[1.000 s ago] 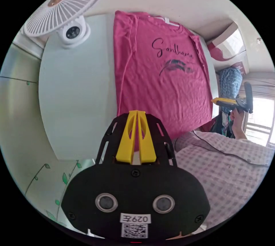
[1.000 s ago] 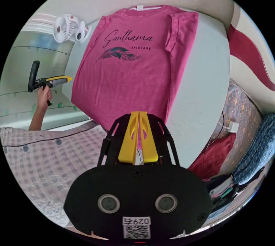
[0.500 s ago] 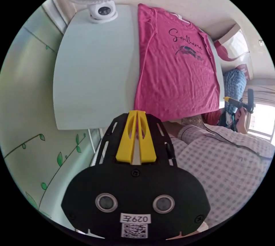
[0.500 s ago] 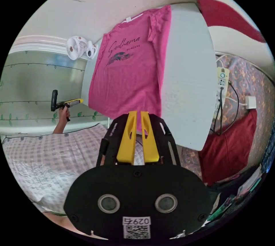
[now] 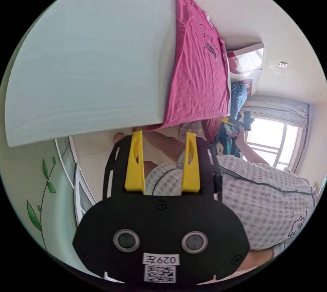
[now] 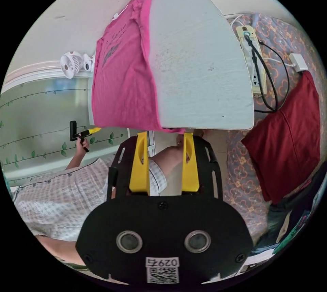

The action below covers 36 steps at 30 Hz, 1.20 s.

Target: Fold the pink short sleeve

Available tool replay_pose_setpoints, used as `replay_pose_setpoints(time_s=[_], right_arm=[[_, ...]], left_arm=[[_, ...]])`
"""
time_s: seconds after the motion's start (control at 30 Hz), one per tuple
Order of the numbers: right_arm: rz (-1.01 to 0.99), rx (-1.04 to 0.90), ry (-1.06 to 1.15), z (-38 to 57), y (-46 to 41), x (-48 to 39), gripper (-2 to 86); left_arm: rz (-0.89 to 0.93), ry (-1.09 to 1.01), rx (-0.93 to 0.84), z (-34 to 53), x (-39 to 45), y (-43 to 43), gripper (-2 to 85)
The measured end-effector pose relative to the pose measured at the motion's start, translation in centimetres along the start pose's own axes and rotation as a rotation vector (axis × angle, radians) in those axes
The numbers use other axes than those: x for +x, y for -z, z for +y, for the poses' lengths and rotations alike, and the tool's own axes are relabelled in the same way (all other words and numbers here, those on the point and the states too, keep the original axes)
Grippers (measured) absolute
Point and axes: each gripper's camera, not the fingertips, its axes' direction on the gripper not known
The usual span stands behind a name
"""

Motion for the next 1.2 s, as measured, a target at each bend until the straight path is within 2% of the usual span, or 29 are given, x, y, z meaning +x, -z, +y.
replay_pose_setpoints(time_s=[0.1, 0.2, 0.27, 0.43, 0.6, 0.67, 0.8, 0.9, 1.07, 1.13, 1.2], right_arm=[[0.062, -0.011, 0.026, 0.4, 0.2, 0.1, 8.9], [0.065, 0.003, 0.048, 1.1, 0.9, 0.4, 3.6], [0.058, 0.011, 0.061, 2.2, 1.7, 0.5, 1.1], [0.009, 0.061, 0.065, 6.7, 4.3, 0.6, 0.1], [-0.181, 0.228, -0.011, 11.2, 8.3, 2.2, -0.3], [-0.334, 0.328, -0.006, 12.4, 10.5, 2.5, -0.3], [-0.464, 0.48, 0.013, 11.9, 14.0, 2.3, -0.4], [-0.513, 0.528, 0.085, 8.1, 16.7, 1.4, -0.5], [-0.5, 0.556, 0.251, -5.7, 21.8, -1.5, -0.5], [-0.455, 0.57, 0.255, -11.3, 23.2, -2.7, -0.5], [-0.368, 0.566, 0.167, -17.2, 23.9, -3.2, -0.5]], left_arm=[[-0.032, -0.026, -0.06, -1.1, 0.0, -0.6, 16.0], [-0.076, -0.02, -0.072, -1.3, 0.0, -0.9, 11.3], [-0.115, -0.031, -0.064, -0.6, 0.5, -0.5, 0.2], [-0.104, -0.055, -0.11, 2.1, 1.7, 0.8, -0.9], [-0.033, -0.009, -0.07, 4.4, 2.3, 3.2, -1.0], [-0.042, -0.011, -0.053, 4.5, 3.5, 4.9, -1.0], [-0.073, -0.046, 0.013, 2.9, 6.8, 8.9, -1.0], [-0.137, -0.101, 0.075, -0.7, 10.4, 12.5, -1.0], [-0.307, -0.218, 0.232, -11.7, 18.2, 17.9, -0.9], [-0.357, -0.181, 0.3, -15.6, 20.9, 19.1, -0.8], [-0.396, -0.108, 0.347, -19.7, 23.1, 19.6, -0.5]])
